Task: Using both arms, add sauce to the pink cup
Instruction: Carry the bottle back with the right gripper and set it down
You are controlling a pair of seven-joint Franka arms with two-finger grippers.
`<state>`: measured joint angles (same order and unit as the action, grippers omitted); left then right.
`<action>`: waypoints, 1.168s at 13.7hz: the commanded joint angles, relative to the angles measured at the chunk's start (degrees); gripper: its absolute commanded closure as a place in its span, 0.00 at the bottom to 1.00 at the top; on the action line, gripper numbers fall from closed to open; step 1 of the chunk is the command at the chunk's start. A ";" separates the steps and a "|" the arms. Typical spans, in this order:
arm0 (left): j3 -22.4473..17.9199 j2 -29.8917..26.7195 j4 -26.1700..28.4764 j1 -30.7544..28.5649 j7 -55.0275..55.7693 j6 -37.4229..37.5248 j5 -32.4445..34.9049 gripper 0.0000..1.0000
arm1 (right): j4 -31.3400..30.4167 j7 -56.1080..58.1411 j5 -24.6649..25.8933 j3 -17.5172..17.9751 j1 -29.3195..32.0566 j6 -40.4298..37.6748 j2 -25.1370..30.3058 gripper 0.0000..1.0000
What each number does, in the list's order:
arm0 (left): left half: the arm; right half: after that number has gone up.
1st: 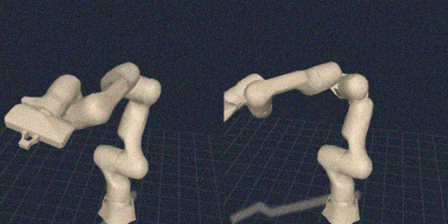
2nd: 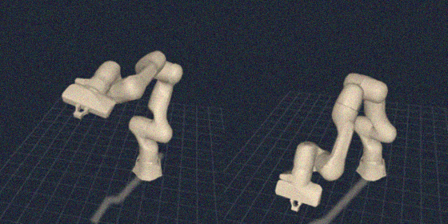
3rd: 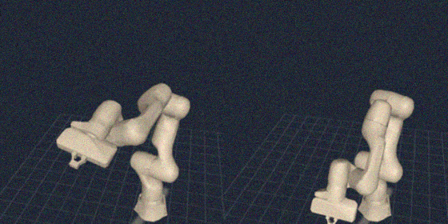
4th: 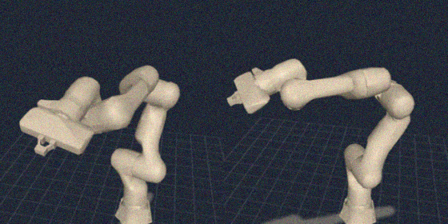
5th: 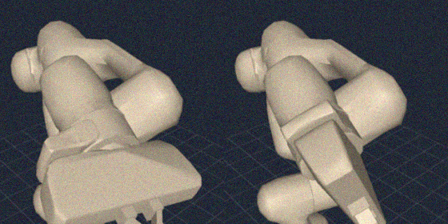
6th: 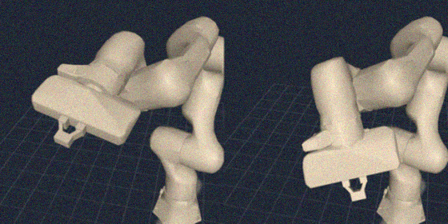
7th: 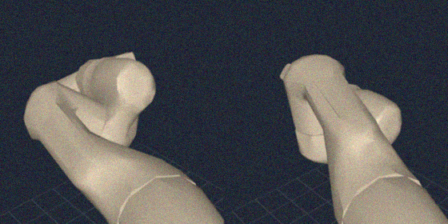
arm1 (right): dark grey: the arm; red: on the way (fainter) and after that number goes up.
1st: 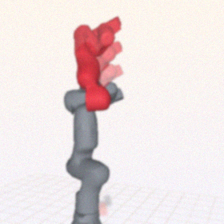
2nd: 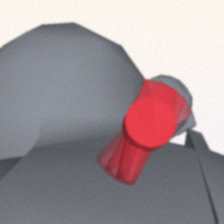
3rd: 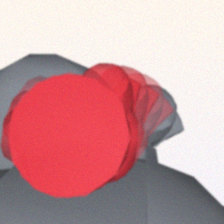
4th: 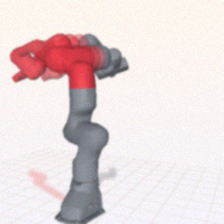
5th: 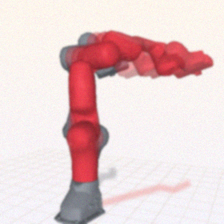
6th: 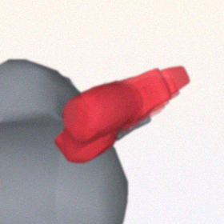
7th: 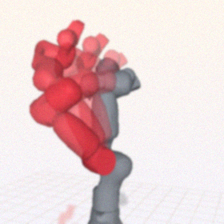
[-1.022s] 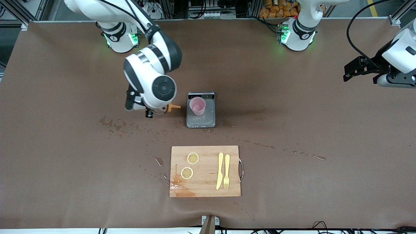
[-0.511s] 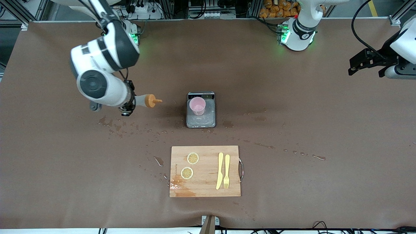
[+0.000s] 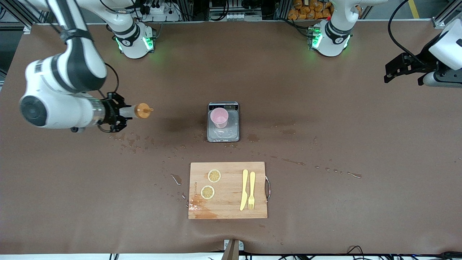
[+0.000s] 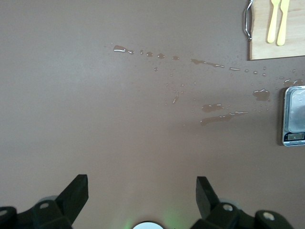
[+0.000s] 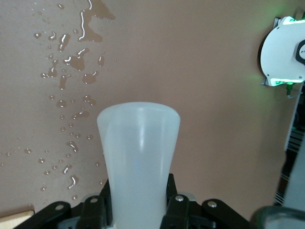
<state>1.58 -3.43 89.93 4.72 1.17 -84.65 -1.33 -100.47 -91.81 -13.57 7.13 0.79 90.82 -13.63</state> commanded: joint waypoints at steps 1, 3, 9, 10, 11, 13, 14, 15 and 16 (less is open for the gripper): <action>1.40 -0.26 -0.46 0.02 -0.29 -0.34 0.19 0.00 | -2.37 10.74 -6.19 0.78 7.97 -2.75 1.77 0.52; 1.76 -0.26 -0.46 0.11 -0.20 -0.34 0.98 0.00 | -2.37 15.50 -8.04 0.78 12.02 -3.72 0.72 0.53; 1.76 -0.09 -0.46 0.02 -0.11 -0.34 0.89 0.00 | -2.19 31.05 -15.51 0.78 23.18 -8.03 -6.39 0.52; 1.76 -0.09 -0.55 -0.06 -0.20 -0.34 0.80 0.00 | -2.19 33.95 -16.56 0.78 25.12 -8.55 -8.06 0.52; 1.76 -0.09 -0.55 -0.06 -0.20 -0.34 0.72 0.00 | -2.19 36.76 -18.05 0.78 26.79 -8.99 -10.25 0.51; 1.76 -0.18 -0.55 0.11 0.24 -0.34 0.80 0.00 | -2.19 42.65 -19.56 0.78 30.57 -9.26 -15.26 0.50; 1.76 -0.18 -0.55 0.02 0.15 -0.34 0.80 0.00 | -2.10 44.51 -19.65 0.69 31.28 -9.26 -16.59 0.50; 1.76 -0.26 -0.63 0.02 0.59 -0.34 0.45 0.00 | -1.84 46.44 -19.65 0.69 31.90 -9.26 -18.08 0.50; 1.85 -0.44 -0.63 0.02 0.76 -0.34 0.10 0.00 | -1.66 48.03 -20.00 0.78 33.21 -9.26 -20.10 0.50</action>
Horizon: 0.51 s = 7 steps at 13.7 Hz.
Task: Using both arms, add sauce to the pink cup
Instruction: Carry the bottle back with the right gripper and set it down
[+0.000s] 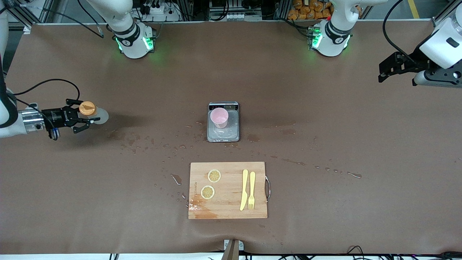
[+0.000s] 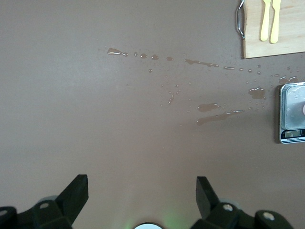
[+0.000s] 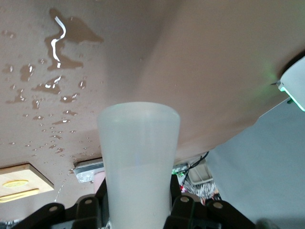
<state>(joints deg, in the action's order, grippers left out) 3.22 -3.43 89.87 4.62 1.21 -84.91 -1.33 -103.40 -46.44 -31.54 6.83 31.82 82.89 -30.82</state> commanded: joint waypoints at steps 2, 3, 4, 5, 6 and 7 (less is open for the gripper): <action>0.39 -0.35 -1.18 0.04 0.64 0.00 -0.07 0.00 | 2.06 7.21 -3.35 1.08 3.85 -1.16 -7.83 0.50; 0.30 -0.35 -1.19 0.04 0.81 0.00 -0.08 0.00 | 2.24 8.46 -4.40 0.99 4.03 -0.81 -9.76 0.50; 0.30 -0.35 -1.19 -0.13 0.73 0.09 -0.08 0.00 | 2.24 9.95 -4.84 0.99 4.12 -0.63 -11.00 0.50; 0.30 -0.44 -1.19 -0.31 0.81 0.27 -0.08 0.00 | 2.24 11.53 -4.85 0.91 4.12 -0.19 -11.97 0.50; 0.38 -0.44 -1.28 -0.22 0.90 0.36 0.01 0.00 | 2.24 12.07 -4.85 0.91 4.12 -0.10 -12.50 0.50; 0.39 -0.44 -1.28 -0.31 1.07 0.36 -0.07 0.00 | 2.24 12.25 -4.85 0.91 4.21 -0.01 -12.68 0.47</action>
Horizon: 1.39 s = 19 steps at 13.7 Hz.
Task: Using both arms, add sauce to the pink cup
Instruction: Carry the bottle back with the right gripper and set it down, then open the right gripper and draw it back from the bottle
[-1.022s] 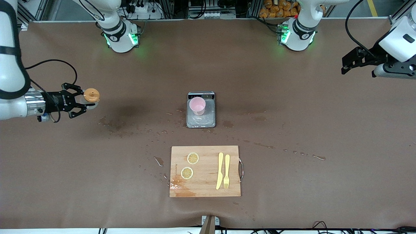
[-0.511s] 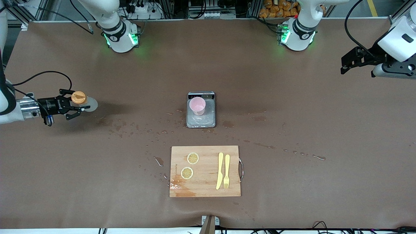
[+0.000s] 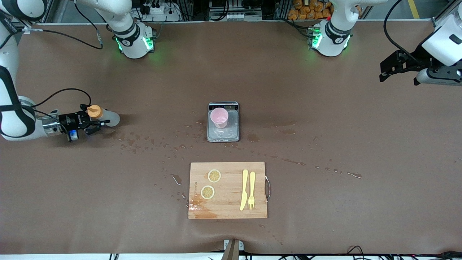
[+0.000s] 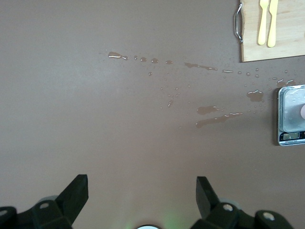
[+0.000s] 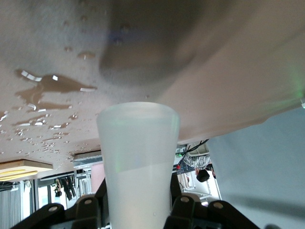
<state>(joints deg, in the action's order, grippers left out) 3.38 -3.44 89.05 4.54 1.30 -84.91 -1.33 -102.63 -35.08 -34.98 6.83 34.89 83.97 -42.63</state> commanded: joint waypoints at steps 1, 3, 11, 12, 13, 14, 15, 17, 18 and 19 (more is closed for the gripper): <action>0.14 -0.43 -0.54 -0.32 0.99 0.36 0.01 0.00 | 1.47 0.89 -1.41 0.90 1.14 -0.83 -1.14 0.43; 0.05 -0.69 -0.54 -0.40 0.99 0.36 -0.07 0.00 | 1.56 0.63 -1.32 0.90 1.06 -0.65 -1.58 0.08; -0.04 -0.60 -0.63 -0.32 1.16 0.27 -0.95 0.00 | 15.93 -1.83 6.12 0.81 0.36 -9.06 -1.23 0.00; -0.04 -0.60 -0.54 -0.32 1.16 0.27 -0.95 0.00 | 18.75 -2.62 8.24 0.90 -0.78 -11.18 -1.23 0.00; -0.21 -0.60 -0.63 -0.40 1.16 0.27 -0.95 0.00 | 20.70 -2.54 9.22 0.90 -1.40 -12.68 -1.23 0.00; -0.21 -0.60 -0.63 -0.40 1.16 0.27 -0.95 0.00 | 22.02 -2.45 9.23 1.07 -1.58 -14.08 -1.14 0.00; -0.21 -0.60 -0.63 -0.40 1.16 0.27 -1.04 0.00 | 23.17 -2.54 9.58 1.16 -1.93 -15.66 -0.97 0.00; -0.30 -0.51 -0.63 -0.40 1.16 0.10 -1.74 0.00 | 26.85 -2.45 12.55 1.51 -3.94 -18.04 -0.44 0.00; -0.30 -0.51 -0.54 -0.40 1.16 0.10 -1.74 0.00 | 29.74 -2.45 13.61 1.52 -5.69 -20.32 -0.26 0.00; -0.30 -0.51 -0.63 -0.40 1.16 0.10 -1.83 0.00 | 32.99 -2.45 14.58 1.34 -7.45 -22.69 -0.17 0.00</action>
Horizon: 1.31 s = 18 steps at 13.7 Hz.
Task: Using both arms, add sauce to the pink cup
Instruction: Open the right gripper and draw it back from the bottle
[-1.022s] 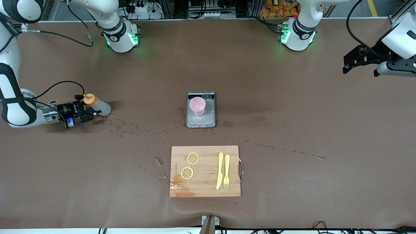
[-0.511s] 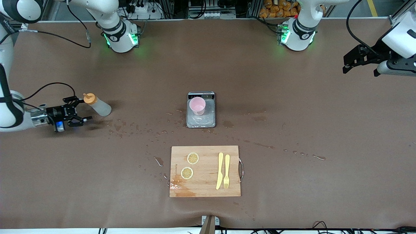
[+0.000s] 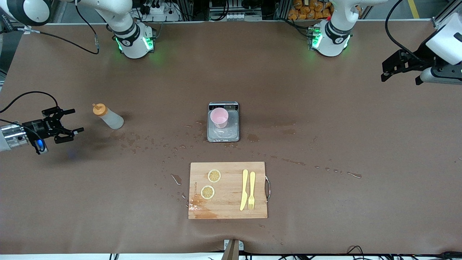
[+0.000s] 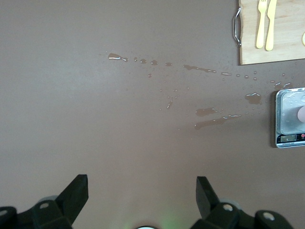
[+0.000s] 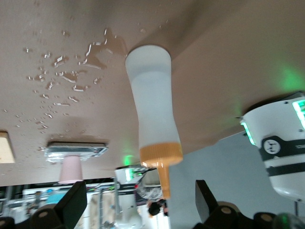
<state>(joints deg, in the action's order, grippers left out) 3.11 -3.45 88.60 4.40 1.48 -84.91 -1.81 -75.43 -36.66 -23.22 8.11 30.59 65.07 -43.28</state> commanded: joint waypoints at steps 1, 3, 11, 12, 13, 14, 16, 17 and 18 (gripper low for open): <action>-0.03 -0.42 -0.18 -0.27 1.07 -0.08 -1.44 0.00 | 8.52 -0.87 3.61 0.07 -5.00 -5.82 0.56 0.00; -0.03 -0.42 -0.62 -0.27 1.07 -0.08 -1.62 0.00 | 11.61 -0.79 3.79 0.07 -8.08 -7.15 1.61 0.00; -0.03 -0.33 -0.88 -0.27 0.98 -0.08 -1.71 0.00 | 15.58 -0.43 5.19 -0.81 -18.79 -5.49 11.36 0.00; -0.03 -0.33 -0.88 -0.35 0.98 -0.08 -1.80 0.00 | 15.75 -0.35 9.12 -0.64 -20.99 -4.96 11.72 0.00; -0.03 -0.33 -0.97 -0.27 0.89 -0.08 -1.80 0.00 | 16.01 -0.35 11.59 -0.64 -22.92 -3.48 12.42 0.00; 0.06 -0.33 -0.97 -0.27 0.98 -0.08 -1.80 0.00 | 15.93 -0.09 12.05 -0.99 -23.73 -1.20 14.69 0.00; -0.03 -0.24 -1.32 -0.27 0.98 -0.08 -2.14 0.00 | 14.79 6.21 15.63 -0.99 -25.13 3.11 18.31 0.00; -0.03 -0.24 -1.32 -0.27 0.98 -0.08 -2.93 0.00 | 14.61 8.59 18.01 -0.90 -25.84 3.65 19.01 0.00; -0.03 -0.24 -1.32 -0.27 0.98 -0.08 -3.20 0.00 | 14.18 10.36 19.51 -0.90 -26.11 4.27 19.80 0.00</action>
<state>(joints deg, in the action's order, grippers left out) 3.06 -3.45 87.88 4.39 1.48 -84.99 -3.06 -59.11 -31.08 -7.22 8.18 5.33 67.75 -26.40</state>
